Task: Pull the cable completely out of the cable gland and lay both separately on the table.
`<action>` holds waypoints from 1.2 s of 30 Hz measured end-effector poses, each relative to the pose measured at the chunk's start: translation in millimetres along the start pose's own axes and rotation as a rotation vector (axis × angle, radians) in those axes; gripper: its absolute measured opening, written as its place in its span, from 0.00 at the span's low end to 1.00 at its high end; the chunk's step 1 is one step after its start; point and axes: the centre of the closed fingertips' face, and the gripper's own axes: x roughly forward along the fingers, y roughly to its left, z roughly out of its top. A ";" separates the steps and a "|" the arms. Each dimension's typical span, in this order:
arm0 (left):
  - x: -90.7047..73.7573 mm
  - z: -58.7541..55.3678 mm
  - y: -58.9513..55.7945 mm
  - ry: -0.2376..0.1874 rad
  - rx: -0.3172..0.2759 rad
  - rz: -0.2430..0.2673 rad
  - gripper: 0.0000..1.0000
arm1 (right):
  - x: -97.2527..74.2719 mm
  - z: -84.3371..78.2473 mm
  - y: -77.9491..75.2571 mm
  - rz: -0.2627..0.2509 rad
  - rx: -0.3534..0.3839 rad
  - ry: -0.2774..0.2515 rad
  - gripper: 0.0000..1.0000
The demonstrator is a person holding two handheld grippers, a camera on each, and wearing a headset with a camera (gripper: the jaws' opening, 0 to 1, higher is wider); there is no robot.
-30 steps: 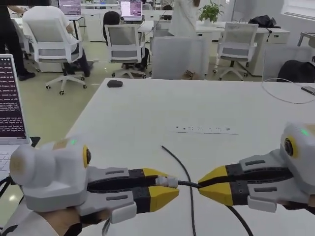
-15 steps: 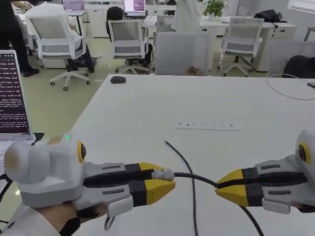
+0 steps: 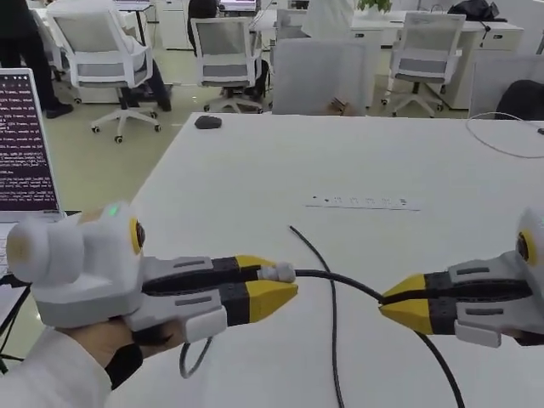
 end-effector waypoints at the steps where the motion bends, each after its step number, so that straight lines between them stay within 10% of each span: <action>1: 1.1 -0.1 -1.0 0.004 0.004 0.001 0.16 | -1.3 0.3 -0.4 -0.005 -0.004 0.001 0.03; 10: 11.3 -1.8 -12.5 0.015 0.011 -0.013 0.16 | -15.4 16.4 -4.5 -0.108 -0.042 0.012 0.22; 20: 32.4 -6.8 -22.1 0.043 0.031 -0.033 0.16 | -11.1 54.4 22.6 -0.020 -0.133 -0.046 0.18; 36: 61.1 -13.3 -27.6 0.084 0.075 -0.005 0.16 | -2.9 42.3 12.6 0.149 -0.261 0.007 0.08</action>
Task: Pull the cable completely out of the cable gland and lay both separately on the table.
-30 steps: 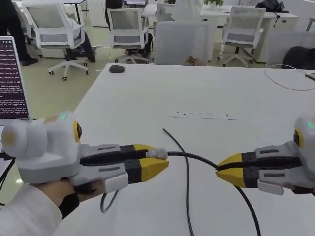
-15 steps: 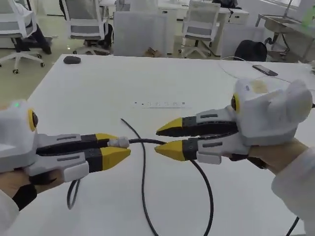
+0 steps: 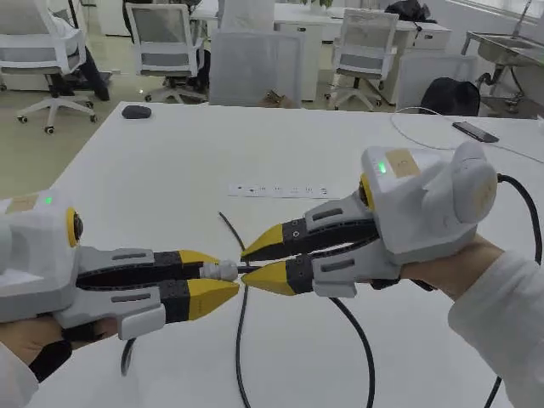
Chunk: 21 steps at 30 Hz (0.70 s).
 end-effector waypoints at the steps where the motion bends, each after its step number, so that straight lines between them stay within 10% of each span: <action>1: 0.3 -0.1 3.4 0.003 -0.005 0.021 0.16 | -0.5 -0.9 -0.2 0.016 0.006 -0.006 0.06; 10: -3.0 11.0 14.5 -0.018 -0.001 0.122 0.16 | 2.0 2.6 -11.9 0.067 0.005 -0.026 0.03; 21: -21.1 4.8 20.9 0.042 0.002 0.003 0.16 | 18.3 5.6 -6.9 0.006 0.027 -0.072 0.03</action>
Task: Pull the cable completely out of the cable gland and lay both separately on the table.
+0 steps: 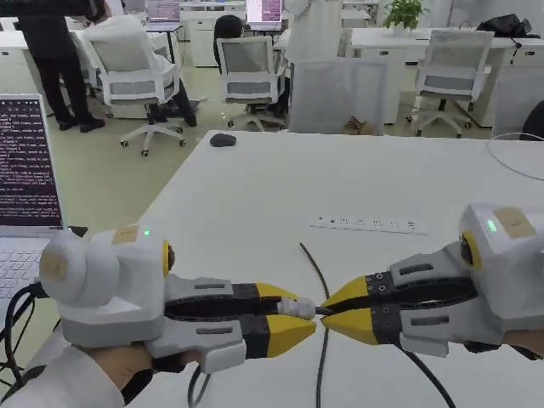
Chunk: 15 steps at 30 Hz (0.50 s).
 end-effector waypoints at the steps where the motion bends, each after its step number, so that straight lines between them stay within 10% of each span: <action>1: -1.1 -1.2 1.3 0.007 0.003 -0.004 0.16 | 1.0 -0.9 -0.2 -0.007 0.002 0.002 0.03; 15: -9.0 6.7 3.5 -0.057 0.006 0.000 0.16 | -19.3 -20.5 -3.5 -0.081 0.030 0.059 0.03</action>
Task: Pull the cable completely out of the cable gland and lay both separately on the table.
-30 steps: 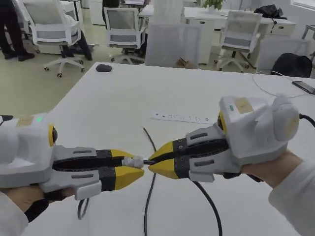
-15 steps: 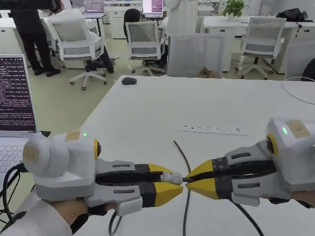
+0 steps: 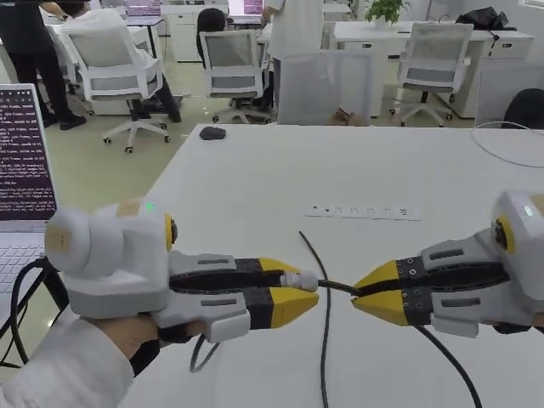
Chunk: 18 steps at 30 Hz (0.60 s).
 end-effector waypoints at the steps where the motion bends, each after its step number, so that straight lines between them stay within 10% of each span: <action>1: -1.6 0.5 0.4 -0.005 -0.001 0.004 0.16 | -1.0 -2.3 -0.5 -0.001 0.004 0.007 0.03; 18: -14.1 14.4 3.9 -0.039 0.020 0.049 0.16 | -10.6 -37.3 -7.9 -0.026 0.045 0.093 0.03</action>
